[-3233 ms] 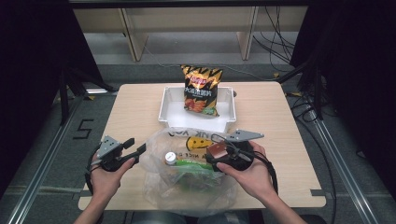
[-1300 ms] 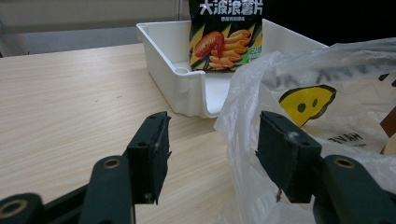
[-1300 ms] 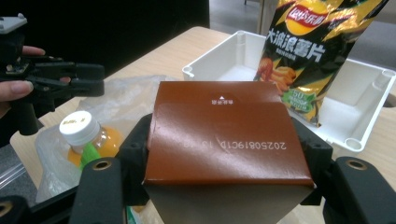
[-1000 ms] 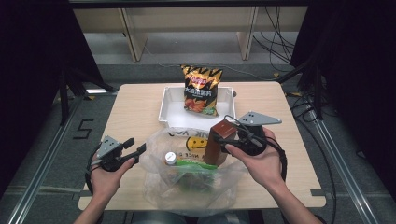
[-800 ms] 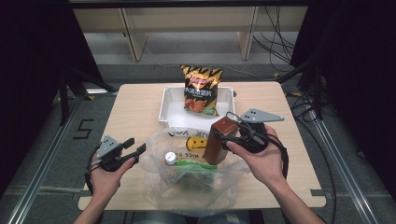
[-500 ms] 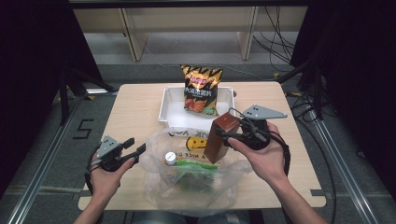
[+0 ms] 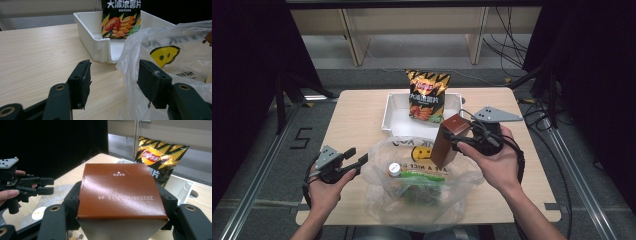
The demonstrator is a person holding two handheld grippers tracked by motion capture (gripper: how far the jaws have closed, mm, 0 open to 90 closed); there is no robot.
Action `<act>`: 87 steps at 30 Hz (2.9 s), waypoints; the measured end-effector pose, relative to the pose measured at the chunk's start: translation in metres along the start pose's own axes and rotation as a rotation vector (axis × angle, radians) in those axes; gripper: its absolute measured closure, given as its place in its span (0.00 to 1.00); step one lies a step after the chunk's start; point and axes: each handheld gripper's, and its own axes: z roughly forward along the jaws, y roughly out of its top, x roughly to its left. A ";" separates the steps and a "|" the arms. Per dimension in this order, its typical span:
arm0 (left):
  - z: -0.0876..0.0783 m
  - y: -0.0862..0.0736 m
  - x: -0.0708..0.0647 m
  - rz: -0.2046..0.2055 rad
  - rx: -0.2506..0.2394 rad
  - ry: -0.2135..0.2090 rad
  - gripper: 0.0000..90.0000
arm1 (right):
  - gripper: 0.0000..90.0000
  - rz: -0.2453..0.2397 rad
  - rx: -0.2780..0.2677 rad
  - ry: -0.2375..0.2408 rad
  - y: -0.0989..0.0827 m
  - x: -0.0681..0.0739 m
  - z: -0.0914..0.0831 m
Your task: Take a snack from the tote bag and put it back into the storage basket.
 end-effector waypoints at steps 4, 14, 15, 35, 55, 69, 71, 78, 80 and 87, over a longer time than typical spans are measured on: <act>0.000 0.000 0.000 0.003 0.000 -0.001 0.48 | 0.43 0.018 -0.005 0.005 0.003 -0.001 0.000; 0.000 0.000 0.000 0.004 0.001 -0.004 0.48 | 0.43 0.031 -0.012 -0.009 0.009 -0.003 -0.001; 0.000 0.000 0.000 0.005 0.001 -0.004 0.48 | 0.43 0.016 -0.019 -0.005 0.010 -0.004 -0.001; 0.000 0.000 -0.001 0.005 0.002 -0.006 0.48 | 0.44 0.036 -0.048 -0.011 0.027 -0.003 -0.012; 0.000 0.001 -0.001 0.007 0.004 -0.002 0.48 | 0.44 0.034 -0.099 -0.039 0.037 -0.007 -0.015; 0.000 0.001 -0.001 0.006 0.004 -0.003 0.49 | 0.44 0.025 -0.120 -0.076 0.040 -0.014 -0.011; 0.000 0.000 -0.001 0.005 0.004 -0.003 0.49 | 0.44 0.019 -0.127 -0.077 0.041 -0.016 -0.009; 0.000 0.001 -0.002 0.008 0.002 -0.006 0.49 | 0.44 0.028 -0.120 -0.094 0.042 -0.020 -0.004; 0.000 0.001 -0.002 0.007 0.000 -0.006 0.48 | 0.44 0.037 -0.115 -0.100 0.042 -0.022 -0.002; 0.000 0.001 -0.002 0.005 0.000 -0.007 0.49 | 0.44 0.055 -0.110 -0.109 0.043 -0.027 0.005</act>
